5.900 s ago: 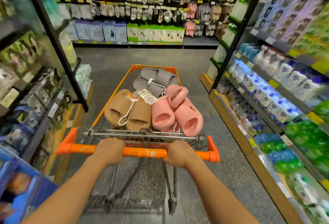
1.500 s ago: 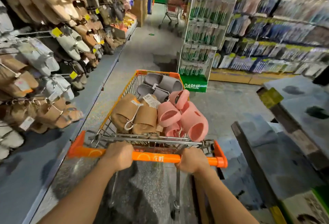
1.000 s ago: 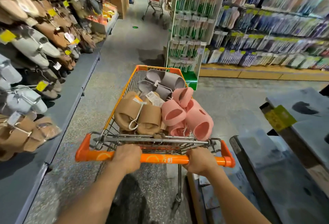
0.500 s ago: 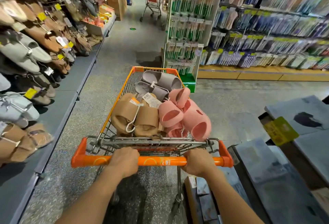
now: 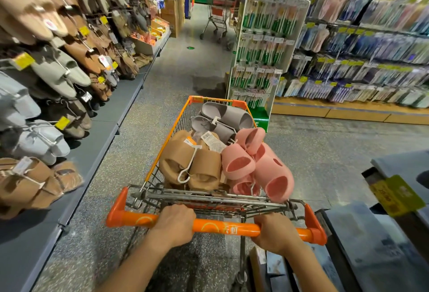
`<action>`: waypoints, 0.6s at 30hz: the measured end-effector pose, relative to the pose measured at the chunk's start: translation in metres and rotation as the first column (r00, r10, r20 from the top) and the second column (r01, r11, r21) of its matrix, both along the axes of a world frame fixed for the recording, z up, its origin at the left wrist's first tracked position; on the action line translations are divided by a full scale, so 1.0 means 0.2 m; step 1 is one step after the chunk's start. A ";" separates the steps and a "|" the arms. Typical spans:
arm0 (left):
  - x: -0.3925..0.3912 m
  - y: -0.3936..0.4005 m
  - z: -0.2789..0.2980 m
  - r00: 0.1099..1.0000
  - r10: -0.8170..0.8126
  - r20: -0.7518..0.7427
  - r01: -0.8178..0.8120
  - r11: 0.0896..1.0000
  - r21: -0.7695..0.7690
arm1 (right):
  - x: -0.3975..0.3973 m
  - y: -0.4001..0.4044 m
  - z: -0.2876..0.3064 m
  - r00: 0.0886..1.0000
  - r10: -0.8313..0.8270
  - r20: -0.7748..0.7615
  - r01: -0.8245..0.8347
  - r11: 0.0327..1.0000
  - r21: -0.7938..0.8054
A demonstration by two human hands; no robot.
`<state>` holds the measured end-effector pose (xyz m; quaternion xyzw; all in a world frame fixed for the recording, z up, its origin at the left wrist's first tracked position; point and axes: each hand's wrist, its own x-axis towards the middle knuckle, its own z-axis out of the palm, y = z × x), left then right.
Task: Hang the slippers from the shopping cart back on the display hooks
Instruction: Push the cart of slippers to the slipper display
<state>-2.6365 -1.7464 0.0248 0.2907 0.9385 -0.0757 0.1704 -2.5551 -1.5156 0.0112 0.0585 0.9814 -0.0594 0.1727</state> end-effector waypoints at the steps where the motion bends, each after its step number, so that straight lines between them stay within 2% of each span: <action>1: 0.00 0.00 0.00 1.000 -0.009 0.006 0.009 1.000 0.001 | -0.01 -0.02 0.02 0.999 -0.011 0.053 0.010 1.000 0.010; 4: -0.05 -0.02 0.01 0.994 -0.042 0.102 0.039 0.999 0.029 | -0.08 -0.09 0.11 0.969 -0.051 0.243 0.047 0.999 0.022; 6: -0.12 -0.05 0.04 0.960 -0.083 0.268 0.058 0.993 0.099 | -0.16 -0.16 0.17 0.947 -0.099 0.305 0.098 0.995 0.018; 8: -0.21 -0.09 0.09 0.869 -0.116 0.480 0.026 0.981 0.191 | -0.26 -0.25 0.28 0.968 -0.149 0.203 0.158 0.987 -0.031; 9: -0.26 -0.12 0.12 0.852 -0.139 0.504 0.021 0.972 0.234 | -0.32 -0.30 0.34 0.980 -0.173 0.094 0.180 0.982 -0.065; 10: -0.33 -0.15 0.15 0.871 -0.159 0.465 0.026 0.959 0.281 | -0.37 -0.36 0.41 0.981 -0.188 -0.040 0.185 0.980 -0.073; 12: -0.49 -0.23 0.25 0.946 -0.174 0.273 0.055 0.918 0.394 | -0.48 -0.50 0.52 0.929 -0.204 -0.309 0.212 0.977 -0.009; 14: -0.68 -0.34 0.37 0.983 -0.173 0.059 0.124 0.868 0.481 | -0.59 -0.63 0.56 0.792 -0.195 -0.578 0.269 0.962 0.045; 16: -0.85 -0.48 0.49 0.968 -0.182 -0.171 0.247 0.809 0.534 | -0.67 -0.78 0.53 0.633 -0.245 -0.735 0.353 0.936 -0.008; 18: -1.00 -0.62 0.59 0.879 -0.210 -0.428 0.445 0.682 0.580 | -0.76 -0.95 0.50 0.488 -0.285 -0.825 0.425 0.903 -0.061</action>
